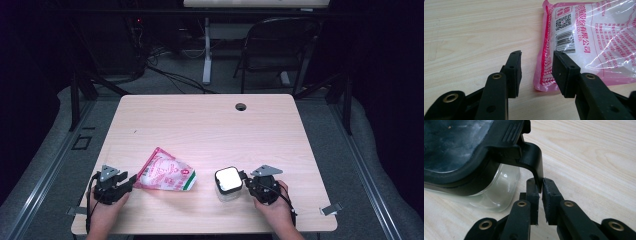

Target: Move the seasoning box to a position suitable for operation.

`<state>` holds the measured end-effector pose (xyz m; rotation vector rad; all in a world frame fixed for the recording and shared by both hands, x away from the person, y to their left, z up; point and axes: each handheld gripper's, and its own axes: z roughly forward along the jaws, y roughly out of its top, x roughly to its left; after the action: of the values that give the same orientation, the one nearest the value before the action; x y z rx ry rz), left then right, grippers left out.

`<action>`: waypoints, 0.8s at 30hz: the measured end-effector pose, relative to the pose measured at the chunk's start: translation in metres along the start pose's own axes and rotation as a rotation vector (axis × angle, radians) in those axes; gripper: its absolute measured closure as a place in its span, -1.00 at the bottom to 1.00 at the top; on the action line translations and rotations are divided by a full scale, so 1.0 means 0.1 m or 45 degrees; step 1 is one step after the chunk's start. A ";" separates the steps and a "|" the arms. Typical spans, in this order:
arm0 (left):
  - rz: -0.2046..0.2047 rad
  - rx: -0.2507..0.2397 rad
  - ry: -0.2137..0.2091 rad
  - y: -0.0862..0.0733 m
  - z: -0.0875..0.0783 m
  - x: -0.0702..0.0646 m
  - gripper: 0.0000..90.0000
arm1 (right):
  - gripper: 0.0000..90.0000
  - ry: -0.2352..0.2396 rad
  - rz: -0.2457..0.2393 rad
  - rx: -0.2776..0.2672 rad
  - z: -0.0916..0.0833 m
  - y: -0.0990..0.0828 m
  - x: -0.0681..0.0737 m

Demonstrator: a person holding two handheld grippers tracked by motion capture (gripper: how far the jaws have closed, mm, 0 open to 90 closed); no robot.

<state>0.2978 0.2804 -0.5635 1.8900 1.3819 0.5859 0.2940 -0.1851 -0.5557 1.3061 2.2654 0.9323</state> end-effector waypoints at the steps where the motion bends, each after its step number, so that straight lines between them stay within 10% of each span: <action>1: 0.002 0.002 -0.002 0.00 0.00 0.00 0.31 | 0.87 0.002 0.009 -0.014 0.00 -0.01 0.01; 24: 0.000 -0.007 -0.023 0.02 -0.04 -0.04 0.31 | 0.17 0.075 0.129 -0.132 -0.44 0.02 -0.10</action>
<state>0.2946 0.2769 -0.5594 1.8868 1.3673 0.5702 0.2741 -0.2089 -0.5226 1.3759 2.1795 1.1218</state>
